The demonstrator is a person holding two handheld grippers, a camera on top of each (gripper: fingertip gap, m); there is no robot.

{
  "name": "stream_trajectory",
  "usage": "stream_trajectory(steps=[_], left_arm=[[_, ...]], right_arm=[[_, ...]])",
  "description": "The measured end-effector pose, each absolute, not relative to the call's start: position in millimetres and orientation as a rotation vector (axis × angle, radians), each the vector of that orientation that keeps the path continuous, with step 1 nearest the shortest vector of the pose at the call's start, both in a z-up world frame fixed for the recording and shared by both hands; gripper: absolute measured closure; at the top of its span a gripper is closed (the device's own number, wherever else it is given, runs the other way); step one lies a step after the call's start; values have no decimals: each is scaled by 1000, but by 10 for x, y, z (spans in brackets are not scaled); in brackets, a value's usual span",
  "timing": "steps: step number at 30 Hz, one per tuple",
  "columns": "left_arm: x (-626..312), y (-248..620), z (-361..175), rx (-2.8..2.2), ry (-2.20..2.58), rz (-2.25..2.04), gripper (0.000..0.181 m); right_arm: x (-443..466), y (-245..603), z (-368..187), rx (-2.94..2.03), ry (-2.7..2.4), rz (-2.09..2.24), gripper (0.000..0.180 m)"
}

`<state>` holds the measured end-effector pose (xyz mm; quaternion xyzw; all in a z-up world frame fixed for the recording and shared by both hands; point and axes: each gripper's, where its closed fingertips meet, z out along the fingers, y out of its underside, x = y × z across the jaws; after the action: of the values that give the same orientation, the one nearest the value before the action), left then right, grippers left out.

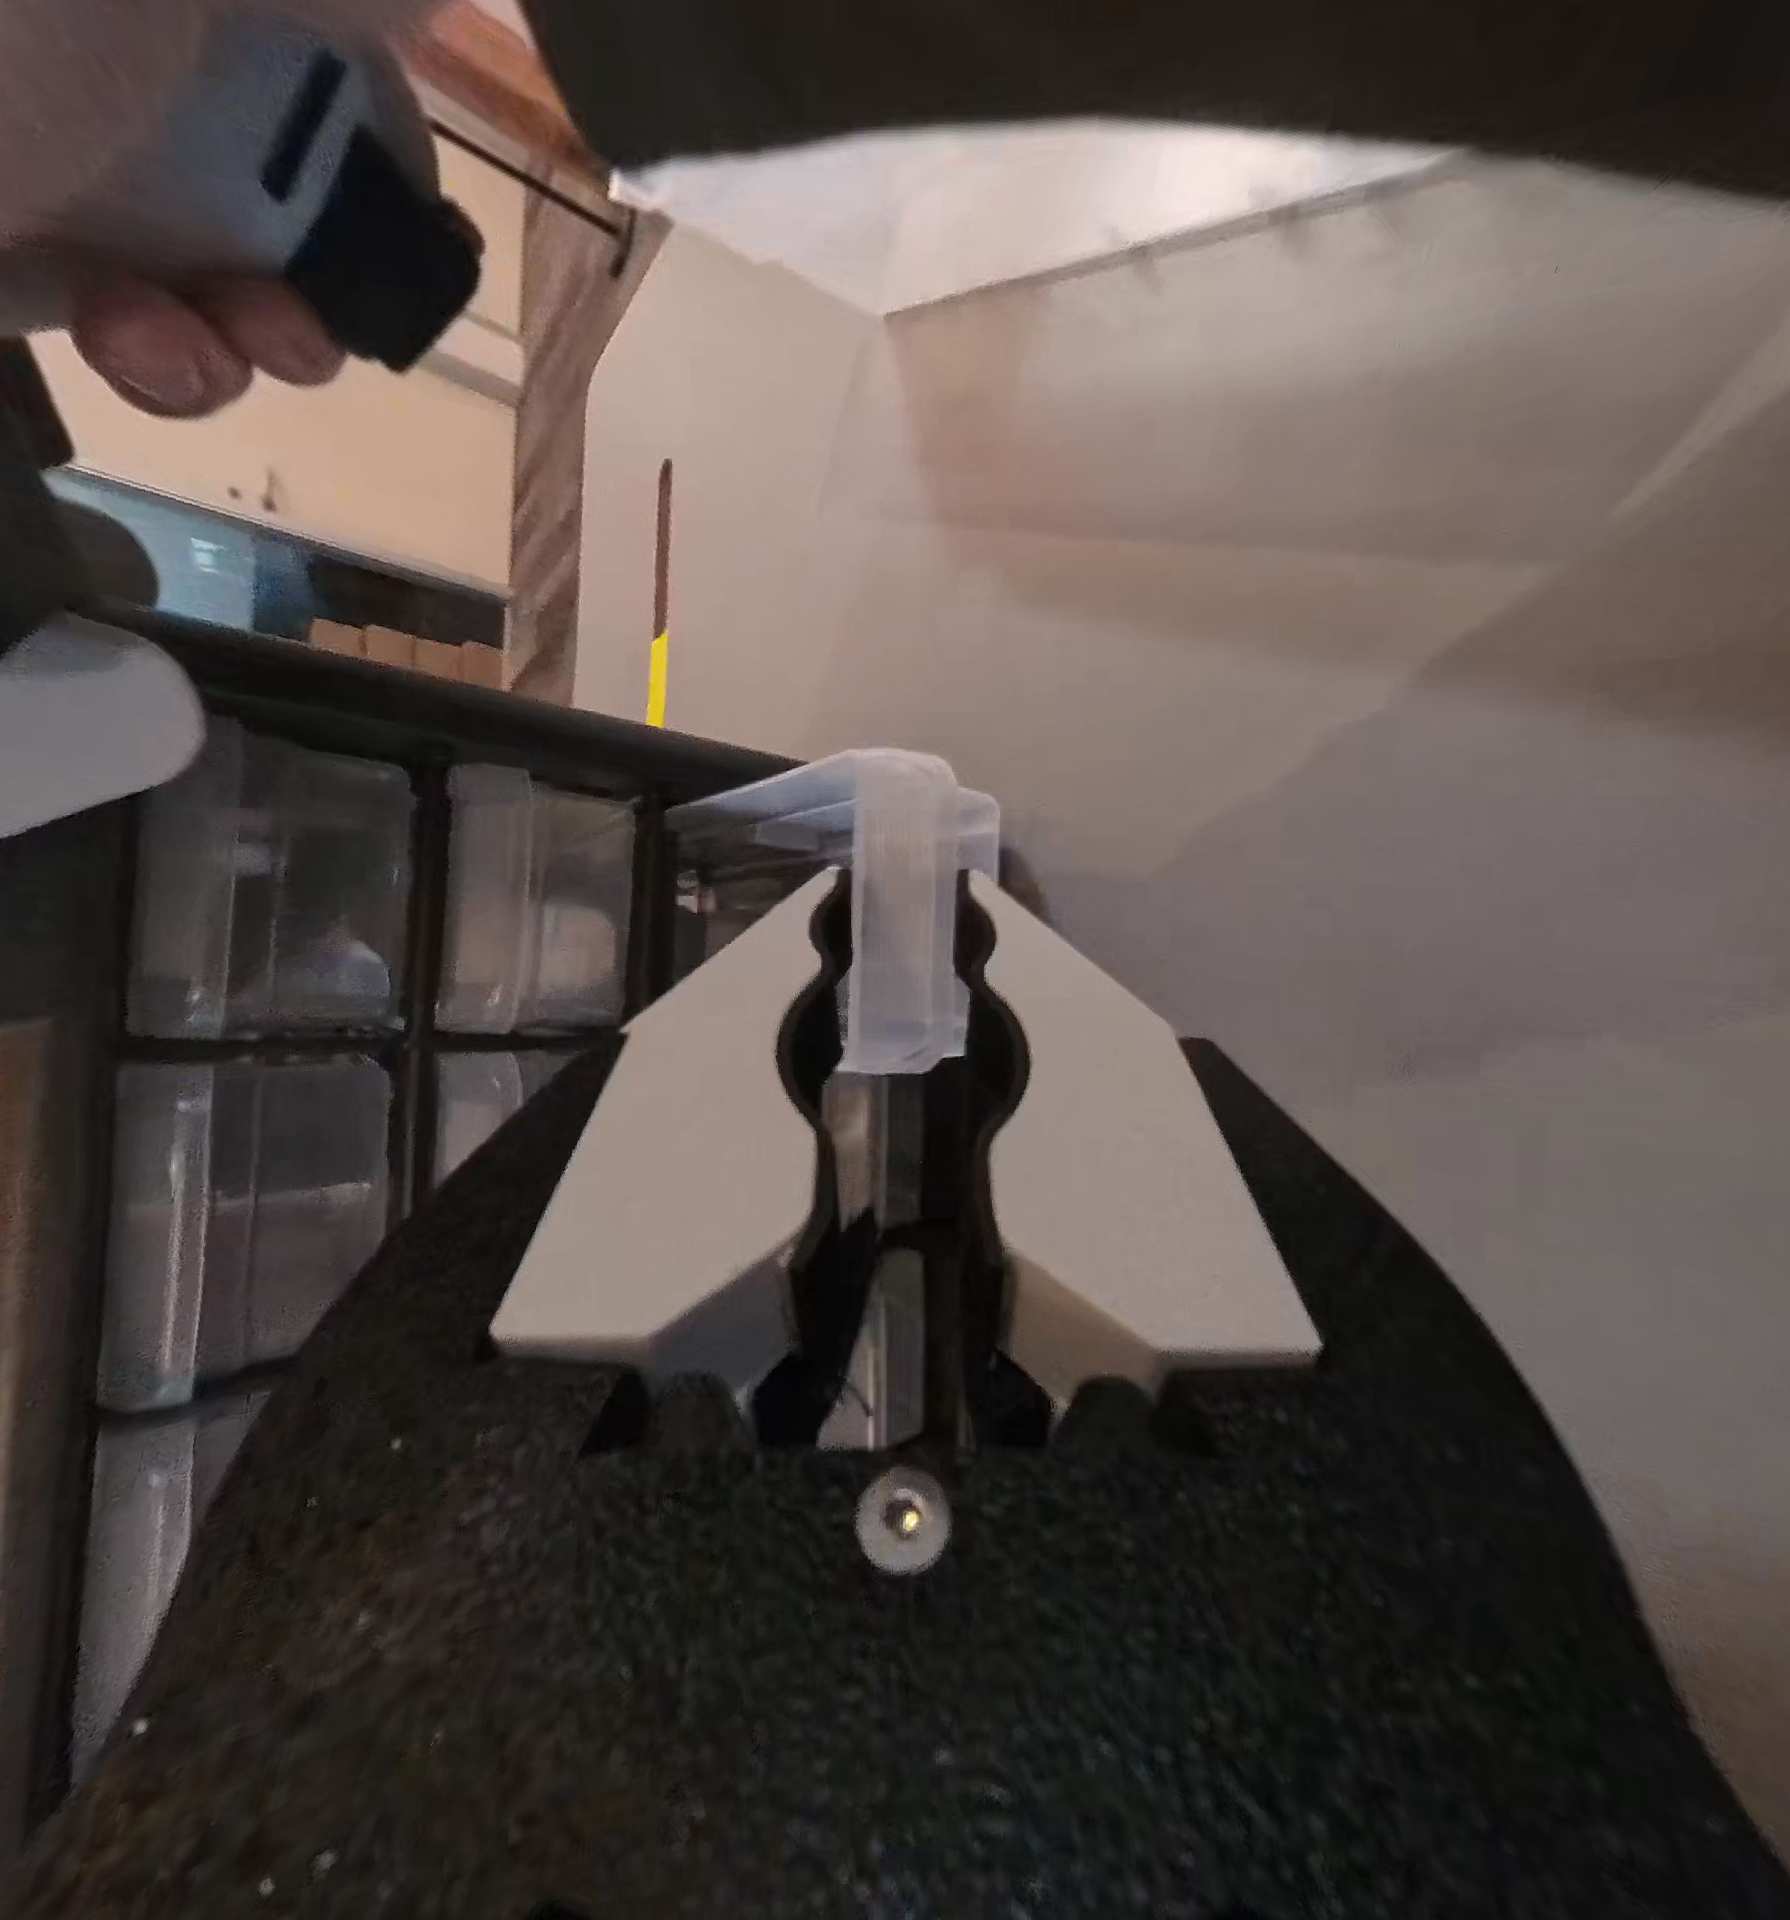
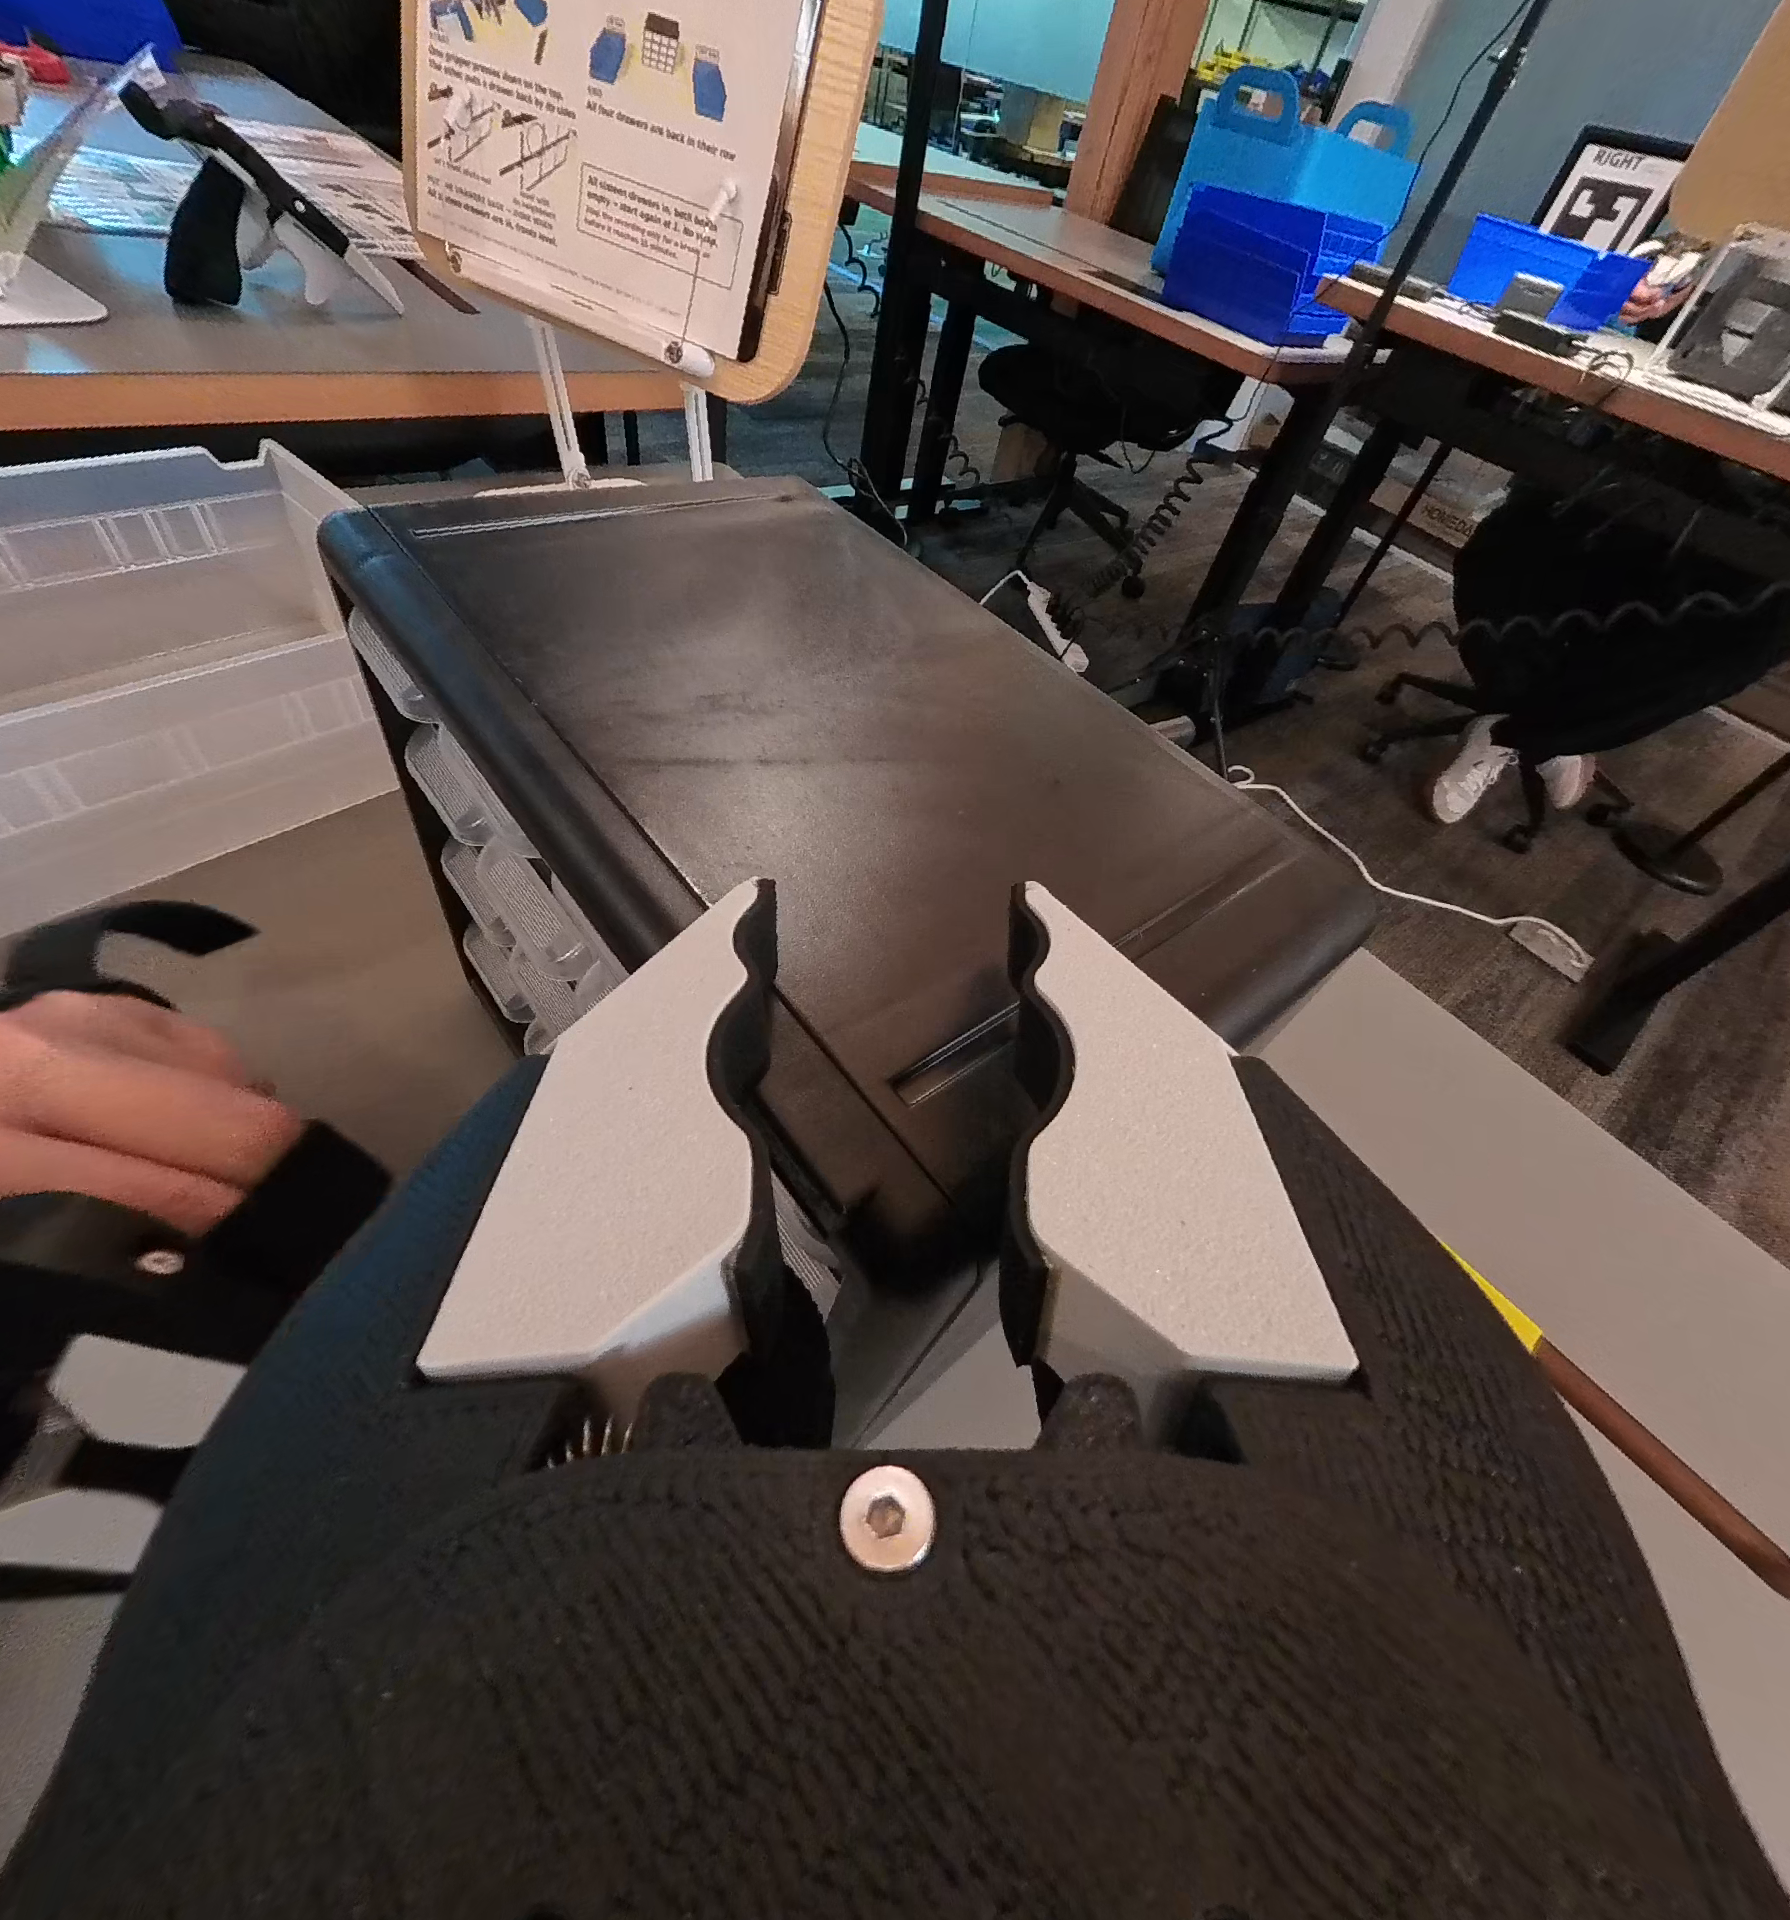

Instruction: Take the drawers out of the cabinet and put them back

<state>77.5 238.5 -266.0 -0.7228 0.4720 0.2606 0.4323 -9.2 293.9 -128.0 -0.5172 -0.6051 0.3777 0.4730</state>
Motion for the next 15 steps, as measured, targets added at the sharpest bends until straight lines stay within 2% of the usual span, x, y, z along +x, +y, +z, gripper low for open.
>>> stream_trajectory(steps=[5,9,10,11,12,15], left_arm=[[648,2638,-2631,-1777,1063,665,163],[456,2699,-2590,-1780,914,727,110],[487,2671,-2554,-1747,895,724,101],[550,2626,-2511,-1692,887,714,99],[623,2570,-2476,-1628,898,715,103],[763,2437,-2573,-1516,1020,767,135]], right_arm=[[-95,2943,-1280,-1267,-1480,923,136],[-97,2944,-1279,-1267,-1480,920,136],[-97,2945,-1278,-1267,-1480,920,136],[-96,2944,-1278,-1267,-1479,920,136],[-96,2944,-1279,-1267,-1479,920,136],[-96,2943,-1279,-1265,-1479,920,135]])
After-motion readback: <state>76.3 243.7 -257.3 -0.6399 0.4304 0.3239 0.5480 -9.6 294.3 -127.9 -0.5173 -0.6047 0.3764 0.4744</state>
